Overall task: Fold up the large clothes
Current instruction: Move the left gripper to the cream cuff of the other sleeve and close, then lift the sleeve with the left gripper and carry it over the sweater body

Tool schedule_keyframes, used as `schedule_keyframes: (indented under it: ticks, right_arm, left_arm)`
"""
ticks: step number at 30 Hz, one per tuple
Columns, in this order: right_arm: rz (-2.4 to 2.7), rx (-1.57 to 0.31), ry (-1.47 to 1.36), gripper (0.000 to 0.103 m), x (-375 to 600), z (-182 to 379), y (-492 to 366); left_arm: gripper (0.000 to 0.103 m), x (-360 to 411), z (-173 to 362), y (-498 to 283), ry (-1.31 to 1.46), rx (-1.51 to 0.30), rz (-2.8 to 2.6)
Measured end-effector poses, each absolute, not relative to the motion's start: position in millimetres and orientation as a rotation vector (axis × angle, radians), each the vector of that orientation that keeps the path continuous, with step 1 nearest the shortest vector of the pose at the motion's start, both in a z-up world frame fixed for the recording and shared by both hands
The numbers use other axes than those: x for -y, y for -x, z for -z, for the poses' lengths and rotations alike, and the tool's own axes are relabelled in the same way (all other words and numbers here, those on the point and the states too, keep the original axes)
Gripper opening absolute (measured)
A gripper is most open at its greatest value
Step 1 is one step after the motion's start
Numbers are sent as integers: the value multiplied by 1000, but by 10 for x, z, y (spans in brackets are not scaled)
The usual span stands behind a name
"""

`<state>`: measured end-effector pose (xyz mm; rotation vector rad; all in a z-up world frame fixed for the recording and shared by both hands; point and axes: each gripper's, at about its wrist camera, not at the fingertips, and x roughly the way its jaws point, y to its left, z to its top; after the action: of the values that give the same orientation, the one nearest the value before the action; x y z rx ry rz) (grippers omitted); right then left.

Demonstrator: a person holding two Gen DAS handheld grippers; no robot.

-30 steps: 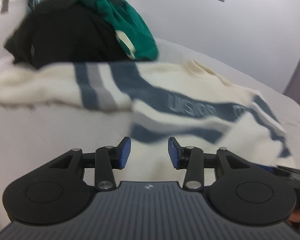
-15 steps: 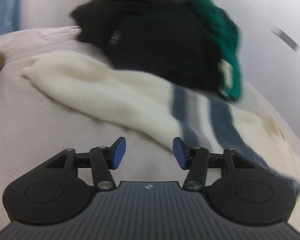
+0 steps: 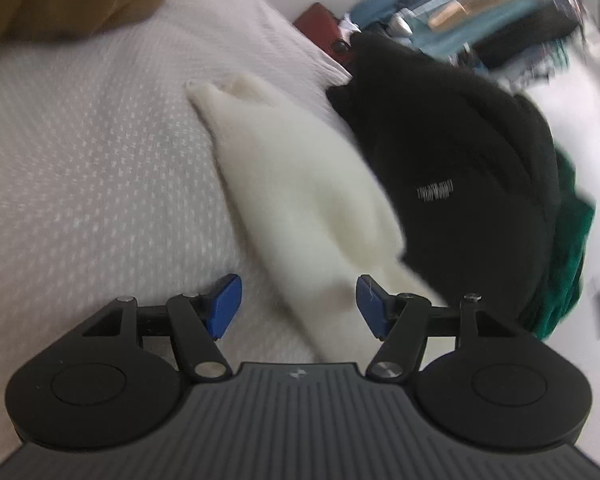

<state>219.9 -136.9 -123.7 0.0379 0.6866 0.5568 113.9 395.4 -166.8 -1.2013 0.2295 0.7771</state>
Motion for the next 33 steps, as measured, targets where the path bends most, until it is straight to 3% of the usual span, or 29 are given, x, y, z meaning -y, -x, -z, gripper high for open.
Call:
schedule_keyframes:
  ticks: [3, 12, 14, 17, 33]
  right_arm:
    - [-559, -686, -45, 53, 1381, 1243, -2208]
    - [-561, -687, -64, 55, 1337, 1255, -2277]
    - [-556, -686, -59, 55, 1313, 1263, -2287]
    - [-544, -679, -29, 55, 1270, 1263, -2264]
    - [-537, -588, -54, 54, 1345, 985, -2140]
  left_arm:
    - [69, -4104, 1727, -1141, 1278, -149, -748]
    - [64, -4321, 1678, -1425, 1092, -186, -766]
    - [25, -4302, 1636, -1477, 1003, -229, -787]
    - [19, -4280, 1628, -1502, 941, -245, -791]
    - [16, -2764, 363, -1293, 488, -140, -612]
